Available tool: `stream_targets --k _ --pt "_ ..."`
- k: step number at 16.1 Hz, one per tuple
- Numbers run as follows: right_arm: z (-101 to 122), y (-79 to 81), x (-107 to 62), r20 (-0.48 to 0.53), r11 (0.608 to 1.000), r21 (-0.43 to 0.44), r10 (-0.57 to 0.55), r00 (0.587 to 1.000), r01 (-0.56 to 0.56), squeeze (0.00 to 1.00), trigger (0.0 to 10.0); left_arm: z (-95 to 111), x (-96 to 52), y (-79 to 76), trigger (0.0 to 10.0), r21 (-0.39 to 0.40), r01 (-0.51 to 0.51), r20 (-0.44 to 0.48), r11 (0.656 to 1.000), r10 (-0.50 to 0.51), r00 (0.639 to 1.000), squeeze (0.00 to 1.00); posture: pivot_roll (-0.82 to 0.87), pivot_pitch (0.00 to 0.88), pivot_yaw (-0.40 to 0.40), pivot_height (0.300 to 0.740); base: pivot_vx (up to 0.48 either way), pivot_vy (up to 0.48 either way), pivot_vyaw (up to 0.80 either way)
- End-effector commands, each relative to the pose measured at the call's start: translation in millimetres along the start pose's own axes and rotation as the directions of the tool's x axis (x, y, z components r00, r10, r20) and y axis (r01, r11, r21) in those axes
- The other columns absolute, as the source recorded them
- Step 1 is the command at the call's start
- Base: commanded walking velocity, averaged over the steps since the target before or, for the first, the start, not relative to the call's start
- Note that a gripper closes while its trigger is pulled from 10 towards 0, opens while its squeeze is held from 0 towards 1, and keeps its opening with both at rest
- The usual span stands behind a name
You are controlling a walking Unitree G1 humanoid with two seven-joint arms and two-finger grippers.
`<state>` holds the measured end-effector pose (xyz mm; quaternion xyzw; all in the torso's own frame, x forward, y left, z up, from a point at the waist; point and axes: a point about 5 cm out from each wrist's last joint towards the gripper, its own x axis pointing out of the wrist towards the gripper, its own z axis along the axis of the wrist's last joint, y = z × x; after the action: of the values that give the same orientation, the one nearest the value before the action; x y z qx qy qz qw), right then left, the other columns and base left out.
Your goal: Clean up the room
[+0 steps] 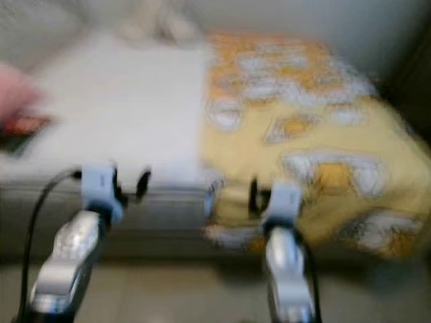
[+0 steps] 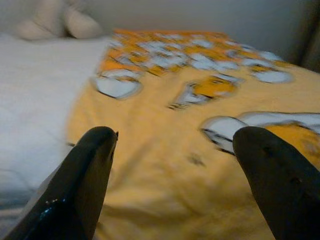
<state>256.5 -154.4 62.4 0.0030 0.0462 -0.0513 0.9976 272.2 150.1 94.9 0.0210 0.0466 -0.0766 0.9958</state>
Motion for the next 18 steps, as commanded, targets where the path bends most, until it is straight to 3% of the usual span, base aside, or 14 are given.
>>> stream_targets --k 1,6,8,14,18 --pt "13.5 -4.8 7.7 0.052 0.999 -0.03 -0.01 0.999 0.011 0.0 10.0 5.3 4.8 -6.9 10.0 -0.008 0.028 0.027 1.0 -0.028 0.999 0.0 0.0 0.0 0.005 0.74 0.368 -0.304 0.0" --pt "14.1 -10.3 9.9 0.041 0.999 -0.024 -0.033 0.999 0.034 0.0 10.0 5.8 13.2 -10.2 10.0 -0.03 0.025 0.026 0.999 -0.024 0.999 0.0 -0.03 0.0 0.008 0.74 0.406 -0.163 -0.32" --pt "14.1 -11.1 10.4 0.044 0.999 -0.031 -0.029 0.999 0.031 0.0 10.0 3.7 16.3 -8.6 10.0 -0.022 -0.007 0.01 1.0 0.008 1.0 0.0 -0.03 0.0 0.01 0.731 0.0 0.0 -0.27" --pt "22.9 -5.9 19.9 0.066 0.999 -0.039 -0.013 0.998 0.016 0.0 10.0 10.0 27.5 -11.1 10.0 -0.018 0.02 0.026 1.0 -0.02 0.999 0.0 -0.05 0.0 0.029 0.731 0.0 0.0 0.0" --pt "19.7 -4.1 18.2 0.056 0.999 -0.036 -0.013 0.998 0.015 0.0 10.0 15.8 31.9 -12.8 10.0 -0.027 0.043 0.05 0.999 -0.041 0.998 0.0 -0.05 0.0 0.041 0.731 0.381 0.082 0.0"
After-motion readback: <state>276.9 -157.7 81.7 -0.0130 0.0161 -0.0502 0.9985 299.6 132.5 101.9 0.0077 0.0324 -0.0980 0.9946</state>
